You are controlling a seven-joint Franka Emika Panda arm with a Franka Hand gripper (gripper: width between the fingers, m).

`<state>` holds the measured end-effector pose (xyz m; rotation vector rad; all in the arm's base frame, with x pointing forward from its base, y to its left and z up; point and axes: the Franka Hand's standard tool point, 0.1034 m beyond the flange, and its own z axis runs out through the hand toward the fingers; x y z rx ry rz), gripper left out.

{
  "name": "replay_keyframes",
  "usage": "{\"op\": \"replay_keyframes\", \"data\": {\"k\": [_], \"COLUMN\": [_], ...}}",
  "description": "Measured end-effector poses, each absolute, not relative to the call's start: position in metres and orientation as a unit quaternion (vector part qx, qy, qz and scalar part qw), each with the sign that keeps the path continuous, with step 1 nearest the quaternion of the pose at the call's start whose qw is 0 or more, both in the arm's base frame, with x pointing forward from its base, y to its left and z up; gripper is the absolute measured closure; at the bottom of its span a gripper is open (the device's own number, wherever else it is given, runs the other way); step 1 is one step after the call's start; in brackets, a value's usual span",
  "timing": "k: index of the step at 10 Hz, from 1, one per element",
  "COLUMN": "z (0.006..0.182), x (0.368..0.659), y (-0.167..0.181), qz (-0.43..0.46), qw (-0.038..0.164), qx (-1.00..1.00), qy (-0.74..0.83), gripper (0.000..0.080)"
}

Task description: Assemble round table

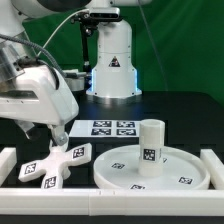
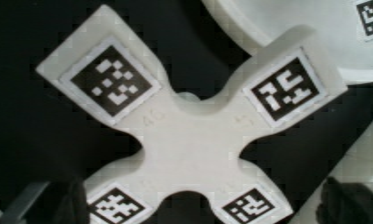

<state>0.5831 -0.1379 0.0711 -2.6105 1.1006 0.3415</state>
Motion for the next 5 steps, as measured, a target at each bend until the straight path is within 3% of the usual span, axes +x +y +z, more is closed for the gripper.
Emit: {"op": "replay_keyframes", "data": {"k": [2, 4, 5], "z": [0.062, 0.048, 0.045], "x": [0.584, 0.581, 0.579], "y": [-0.144, -0.146, -0.142], "qz": [0.154, 0.175, 0.180], "qw": [0.160, 0.191, 0.185], "qx": [-0.890, -0.860, -0.862], "qy": [0.399, 0.440, 0.437], "gripper": [0.0151, 0.0151, 0.0151]}}
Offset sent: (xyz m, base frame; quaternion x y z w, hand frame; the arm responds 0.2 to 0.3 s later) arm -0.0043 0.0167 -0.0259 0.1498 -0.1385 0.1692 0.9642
